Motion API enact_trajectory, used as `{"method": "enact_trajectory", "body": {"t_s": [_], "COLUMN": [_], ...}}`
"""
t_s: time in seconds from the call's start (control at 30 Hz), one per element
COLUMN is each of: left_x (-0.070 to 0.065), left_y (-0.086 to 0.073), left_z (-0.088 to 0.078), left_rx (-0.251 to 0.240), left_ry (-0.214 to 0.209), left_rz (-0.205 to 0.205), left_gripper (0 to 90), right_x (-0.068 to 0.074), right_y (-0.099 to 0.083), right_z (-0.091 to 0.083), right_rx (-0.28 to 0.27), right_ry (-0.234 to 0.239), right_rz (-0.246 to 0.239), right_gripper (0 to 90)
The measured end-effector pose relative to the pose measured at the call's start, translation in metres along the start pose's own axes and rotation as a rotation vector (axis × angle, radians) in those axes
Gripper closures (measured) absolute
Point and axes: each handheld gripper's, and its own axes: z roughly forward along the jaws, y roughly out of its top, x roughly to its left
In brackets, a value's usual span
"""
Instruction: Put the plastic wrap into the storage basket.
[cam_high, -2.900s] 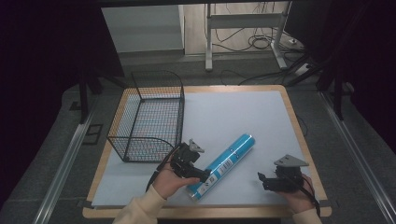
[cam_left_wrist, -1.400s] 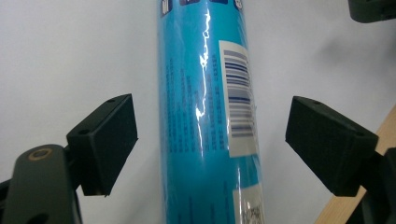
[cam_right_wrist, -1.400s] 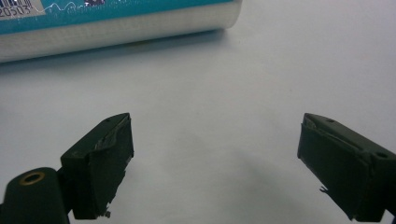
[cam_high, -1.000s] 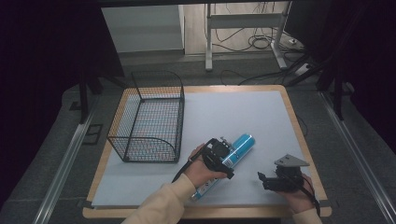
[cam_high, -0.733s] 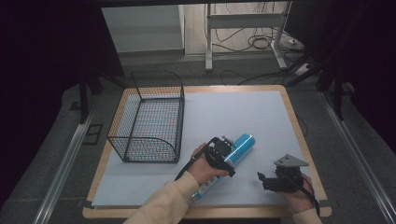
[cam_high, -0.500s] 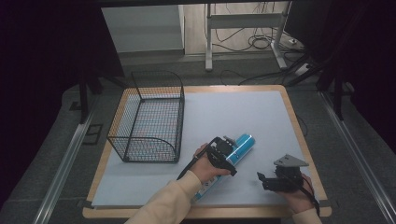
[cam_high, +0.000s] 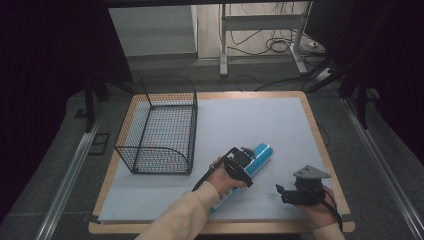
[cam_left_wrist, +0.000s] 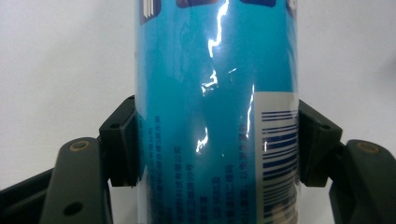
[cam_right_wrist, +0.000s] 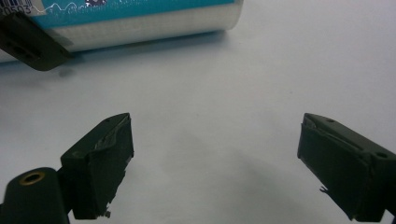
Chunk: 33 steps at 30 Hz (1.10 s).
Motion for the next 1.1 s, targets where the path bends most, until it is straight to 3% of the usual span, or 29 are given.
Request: {"method": "enact_trajectory", "body": {"t_s": [0.13, 0.5, 0.77, 0.83, 1.0, 1.1], "left_x": [0.004, 0.005, 0.006, 0.008, 0.008, 0.011], "left_y": [0.001, 0.002, 0.003, 0.002, 0.002, 0.003], "left_z": [0.0, -0.002, -0.016, -0.023, -0.033, -0.042], "left_rx": [0.008, 0.027, 0.029, 0.028, 0.042, 0.031], "left_ry": [-0.029, -0.048, -0.057, -0.083, -0.049, -0.046], "left_rz": [-0.006, -0.009, 0.011, 0.01, 0.04, 0.027], "left_gripper": [31.1, 31.3, 31.3, 31.3, 31.3, 31.3], "right_x": [0.0, -0.001, -0.001, -0.001, -0.002, -0.001], "right_y": [0.0, 0.0, 0.0, 0.0, 0.0, 0.0], "right_z": [0.0, -0.001, -0.001, -0.001, -0.001, -0.001], "right_rx": [-0.001, -0.004, -0.005, -0.004, -0.006, -0.004], "right_ry": [-0.001, -0.003, -0.003, -0.003, -0.004, -0.003], "right_rz": [0.001, 0.003, 0.003, 0.004, 0.005, 0.005], "right_gripper": [11.0, 11.0, 11.0, 11.0, 11.0, 11.0]}}
